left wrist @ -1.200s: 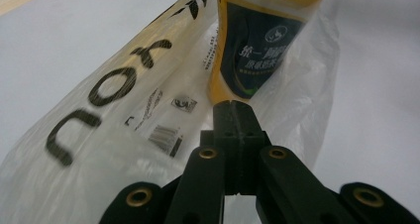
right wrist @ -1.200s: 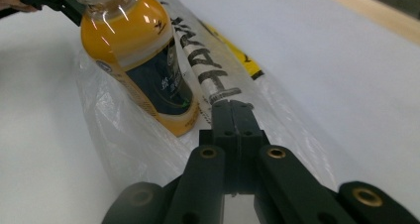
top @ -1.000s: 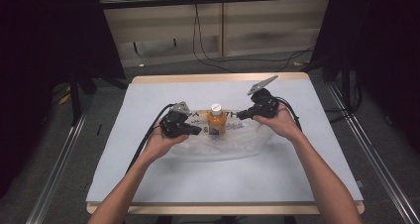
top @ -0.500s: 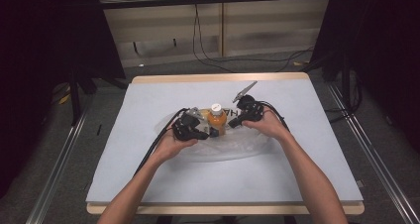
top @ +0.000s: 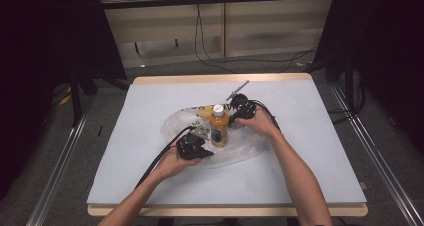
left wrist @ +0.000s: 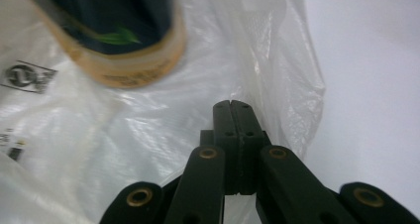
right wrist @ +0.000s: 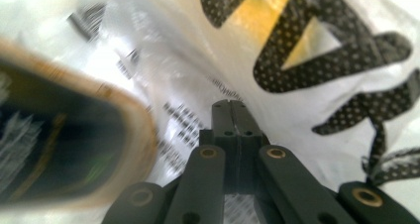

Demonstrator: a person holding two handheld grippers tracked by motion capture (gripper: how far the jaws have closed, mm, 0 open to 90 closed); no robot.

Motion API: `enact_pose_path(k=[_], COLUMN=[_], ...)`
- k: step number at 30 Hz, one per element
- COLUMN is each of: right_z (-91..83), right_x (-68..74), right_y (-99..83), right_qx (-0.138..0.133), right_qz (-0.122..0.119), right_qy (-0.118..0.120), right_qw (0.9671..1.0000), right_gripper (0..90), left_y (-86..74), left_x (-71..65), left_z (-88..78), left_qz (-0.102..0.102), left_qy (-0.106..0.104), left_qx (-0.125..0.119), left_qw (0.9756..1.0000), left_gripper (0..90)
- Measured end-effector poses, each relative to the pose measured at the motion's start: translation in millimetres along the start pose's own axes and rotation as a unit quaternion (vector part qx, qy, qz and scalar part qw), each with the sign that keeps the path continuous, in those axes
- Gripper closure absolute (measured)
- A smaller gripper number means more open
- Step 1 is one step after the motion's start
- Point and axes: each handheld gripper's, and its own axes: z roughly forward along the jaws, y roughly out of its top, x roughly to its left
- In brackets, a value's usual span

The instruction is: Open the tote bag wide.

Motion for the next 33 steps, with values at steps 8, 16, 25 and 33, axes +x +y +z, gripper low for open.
enact_pose_path(k=[8,16,25,33], right_z=[7.0,11.0,11.8,11.6], right_x=[-15.4,-27.4,-38.0,-36.0], right_y=[16.1,25.8,29.8,30.7], right_qx=[-0.011,-0.018,-0.024,-0.023], right_qz=[0.038,0.062,0.081,0.075], right_qy=[-0.041,-0.065,-0.093,-0.099], right_qw=[0.9984,0.9958,0.9921,0.9920], right_gripper=[90.0,90.0,90.0,90.0], left_y=[-9.7,-18.6,-25.8,-25.0], left_x=[-30.9,-38.1,-43.7,-34.7], left_z=[-4.9,-9.5,-14.7,-13.6], left_qz=[0.038,0.045,0.054,0.033], left_qy=[-0.010,-0.025,-0.033,-0.028], left_qx=[0.009,0.005,0.007,-0.002], left_qw=[0.9992,0.9987,0.9980,0.9991], left_gripper=[90.0,90.0,90.0,90.0])
